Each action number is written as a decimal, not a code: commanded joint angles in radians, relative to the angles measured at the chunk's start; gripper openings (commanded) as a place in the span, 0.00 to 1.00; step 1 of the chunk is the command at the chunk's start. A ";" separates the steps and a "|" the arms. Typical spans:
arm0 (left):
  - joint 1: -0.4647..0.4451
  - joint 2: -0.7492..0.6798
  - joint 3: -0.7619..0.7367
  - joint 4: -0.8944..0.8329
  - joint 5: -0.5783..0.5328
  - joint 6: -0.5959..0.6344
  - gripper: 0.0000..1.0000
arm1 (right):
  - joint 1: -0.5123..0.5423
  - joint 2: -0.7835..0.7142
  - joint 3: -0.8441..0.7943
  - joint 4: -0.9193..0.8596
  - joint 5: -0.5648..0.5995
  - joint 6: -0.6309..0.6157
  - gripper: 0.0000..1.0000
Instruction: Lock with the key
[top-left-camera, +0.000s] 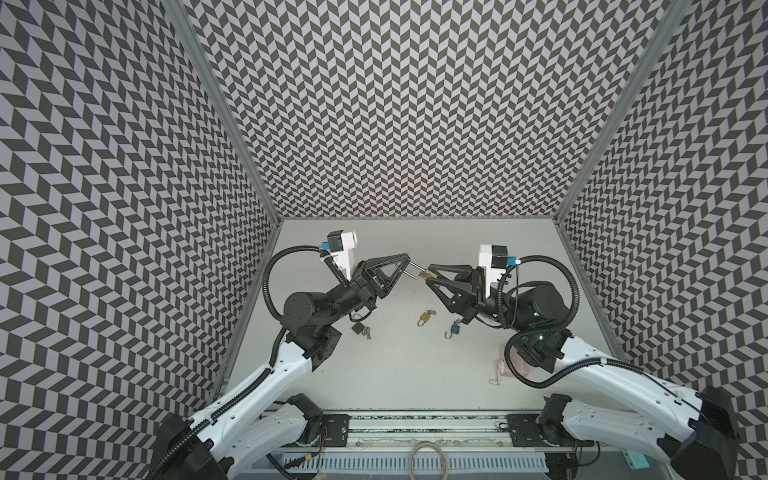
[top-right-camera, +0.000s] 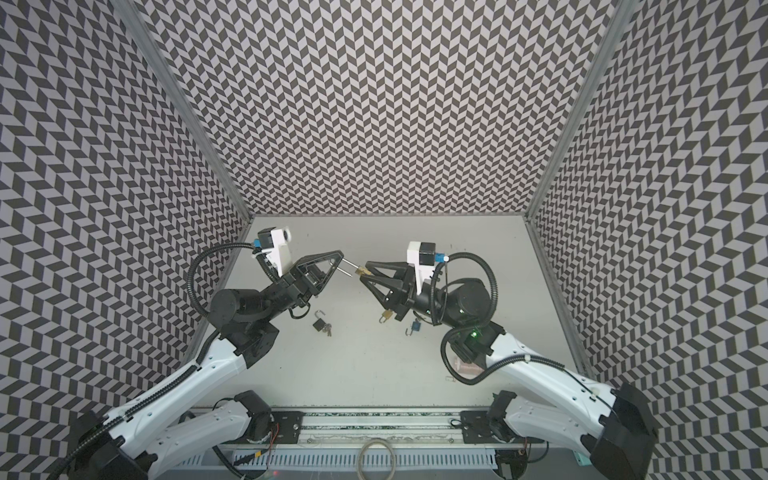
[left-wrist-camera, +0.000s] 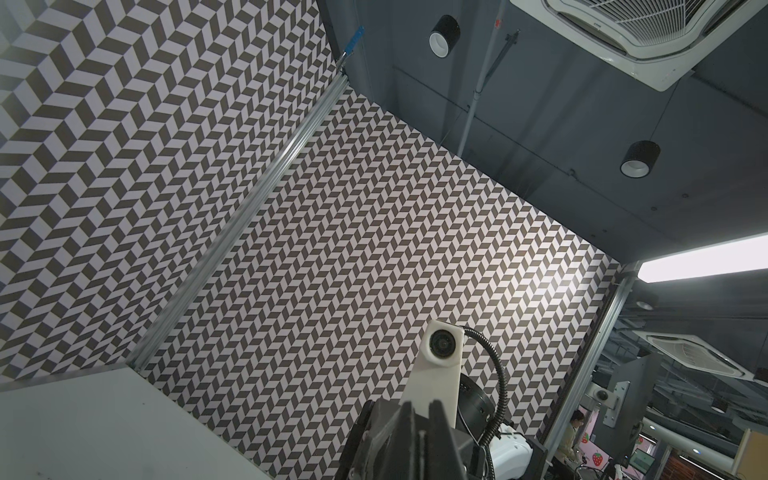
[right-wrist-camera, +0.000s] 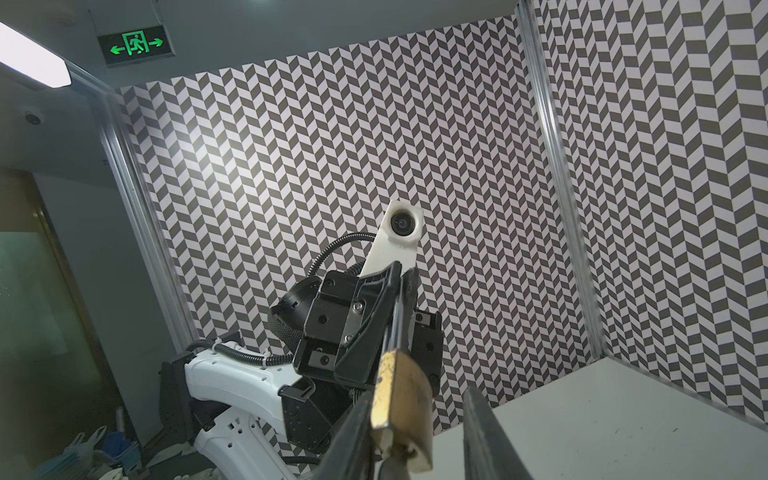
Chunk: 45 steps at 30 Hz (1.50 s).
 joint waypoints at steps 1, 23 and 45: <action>-0.006 -0.015 0.010 0.044 -0.008 -0.015 0.00 | 0.006 -0.008 0.004 0.048 -0.007 0.017 0.34; -0.010 -0.001 0.005 0.050 -0.004 -0.024 0.00 | 0.007 0.000 0.026 0.061 -0.039 0.034 0.33; -0.013 0.003 0.005 0.041 -0.006 -0.020 0.00 | 0.007 -0.010 0.029 0.043 -0.031 0.028 0.10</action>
